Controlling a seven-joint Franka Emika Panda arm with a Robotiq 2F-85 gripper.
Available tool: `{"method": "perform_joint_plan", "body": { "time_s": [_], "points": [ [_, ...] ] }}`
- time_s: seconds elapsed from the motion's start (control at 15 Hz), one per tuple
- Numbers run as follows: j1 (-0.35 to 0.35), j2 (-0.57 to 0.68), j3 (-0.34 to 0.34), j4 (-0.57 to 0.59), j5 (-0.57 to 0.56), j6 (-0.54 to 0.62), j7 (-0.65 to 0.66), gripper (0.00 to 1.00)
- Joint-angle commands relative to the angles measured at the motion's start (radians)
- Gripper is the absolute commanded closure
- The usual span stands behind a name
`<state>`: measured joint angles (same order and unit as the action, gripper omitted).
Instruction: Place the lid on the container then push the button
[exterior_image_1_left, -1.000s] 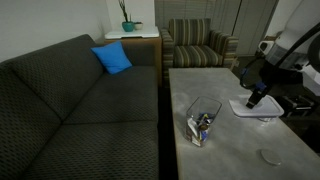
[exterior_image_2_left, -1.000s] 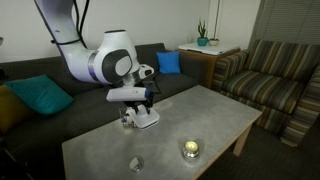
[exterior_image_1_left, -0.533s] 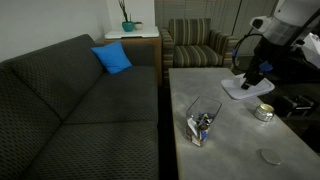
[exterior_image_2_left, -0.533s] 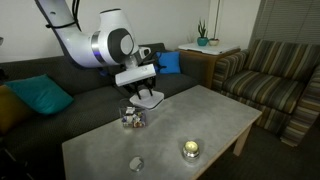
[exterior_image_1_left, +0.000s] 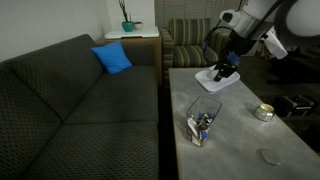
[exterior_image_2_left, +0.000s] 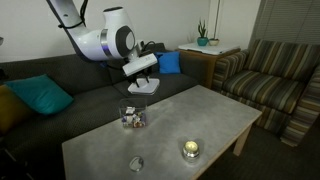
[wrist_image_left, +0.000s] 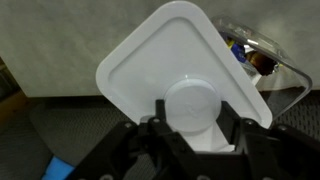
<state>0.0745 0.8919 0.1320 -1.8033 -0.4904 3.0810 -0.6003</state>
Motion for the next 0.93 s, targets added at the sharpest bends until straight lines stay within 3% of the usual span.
{"method": "perform_joint_plan", "body": {
  "time_s": [0.0,0.2,0.4,0.87],
  "points": [
    [-0.122,0.138,0.176,0.150,-0.003,-0.104,-0.198,0.71],
    [-0.167,0.235,0.265,0.236,0.051,-0.191,-0.352,0.71],
    [-0.189,0.309,0.303,0.303,0.110,-0.271,-0.488,0.71],
    [-0.132,0.347,0.270,0.394,0.210,-0.441,-0.712,0.71]
  ]
}}
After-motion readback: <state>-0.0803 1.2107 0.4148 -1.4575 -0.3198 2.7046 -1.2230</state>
